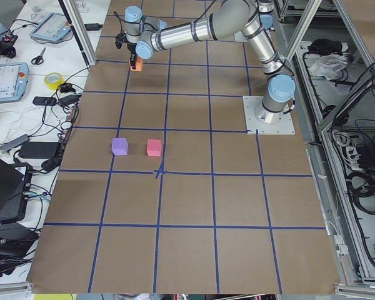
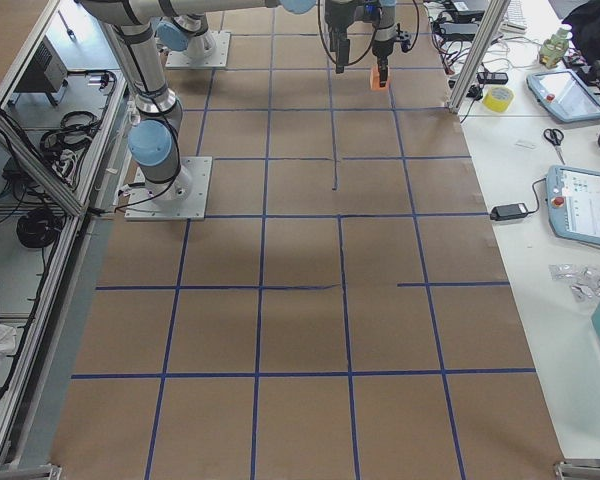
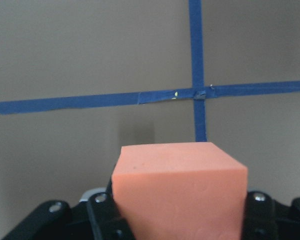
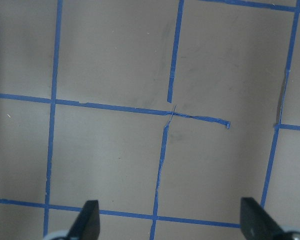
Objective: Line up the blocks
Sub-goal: 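Carry the orange cube with the left gripper toward the purple cube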
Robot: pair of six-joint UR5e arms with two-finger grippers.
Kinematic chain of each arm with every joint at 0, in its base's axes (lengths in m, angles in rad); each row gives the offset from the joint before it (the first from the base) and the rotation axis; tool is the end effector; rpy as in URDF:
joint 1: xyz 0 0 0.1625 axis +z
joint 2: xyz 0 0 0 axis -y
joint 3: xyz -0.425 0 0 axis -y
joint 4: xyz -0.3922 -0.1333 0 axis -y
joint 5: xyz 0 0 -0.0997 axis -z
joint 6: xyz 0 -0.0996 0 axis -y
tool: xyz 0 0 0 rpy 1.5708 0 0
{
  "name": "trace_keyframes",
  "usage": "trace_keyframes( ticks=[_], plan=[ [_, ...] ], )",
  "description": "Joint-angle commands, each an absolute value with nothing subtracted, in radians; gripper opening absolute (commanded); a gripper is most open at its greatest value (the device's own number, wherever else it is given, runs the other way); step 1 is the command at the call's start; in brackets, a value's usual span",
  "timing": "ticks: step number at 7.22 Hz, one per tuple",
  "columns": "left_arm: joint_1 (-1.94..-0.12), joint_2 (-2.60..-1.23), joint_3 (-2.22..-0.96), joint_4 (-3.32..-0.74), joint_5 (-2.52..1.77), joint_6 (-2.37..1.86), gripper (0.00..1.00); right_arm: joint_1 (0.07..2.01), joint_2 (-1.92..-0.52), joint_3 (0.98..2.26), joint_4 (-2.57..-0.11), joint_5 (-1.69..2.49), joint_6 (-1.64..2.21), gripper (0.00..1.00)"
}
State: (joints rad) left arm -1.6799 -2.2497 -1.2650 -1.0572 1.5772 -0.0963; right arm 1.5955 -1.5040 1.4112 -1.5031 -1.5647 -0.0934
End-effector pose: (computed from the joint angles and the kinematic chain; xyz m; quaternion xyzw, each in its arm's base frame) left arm -0.2130 -0.7259 0.2656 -0.0062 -0.9975 0.0701 0.0040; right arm 0.1467 -0.5176 0.5258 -0.0591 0.9982 -0.0127 0.0026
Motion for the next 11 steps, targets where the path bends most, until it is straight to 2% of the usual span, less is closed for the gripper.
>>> trace_keyframes(
  ticks=[1, 3, 4, 7, 11],
  plan=[
    [-1.509, -2.191, -1.270, -1.139, 1.565, -0.005, 0.00, 1.595, -1.506, 1.411, -1.486, -1.565, -0.089, 1.00],
    [-1.319, -2.145, -1.326, -1.192, 1.562, 0.258, 0.00, 1.594, -1.506, 1.411, -1.493, -1.566, -0.089, 1.00],
    [-1.269, -2.128, -1.379, -1.189, 1.562, 0.294, 0.00, 1.595, -1.508, 1.410, -1.486, -1.571, -0.094, 1.00],
    [-1.122, -2.125, -1.405, -1.152, 1.530, 0.494, 0.00, 1.597, -1.508, 1.410, -1.491, -1.572, -0.087, 1.00],
    [-1.082, -2.164, -1.407, -1.081, 1.519, 0.671, 0.00, 1.595, -1.508, 1.410, -1.499, -1.571, -0.089, 1.00]
  ],
)
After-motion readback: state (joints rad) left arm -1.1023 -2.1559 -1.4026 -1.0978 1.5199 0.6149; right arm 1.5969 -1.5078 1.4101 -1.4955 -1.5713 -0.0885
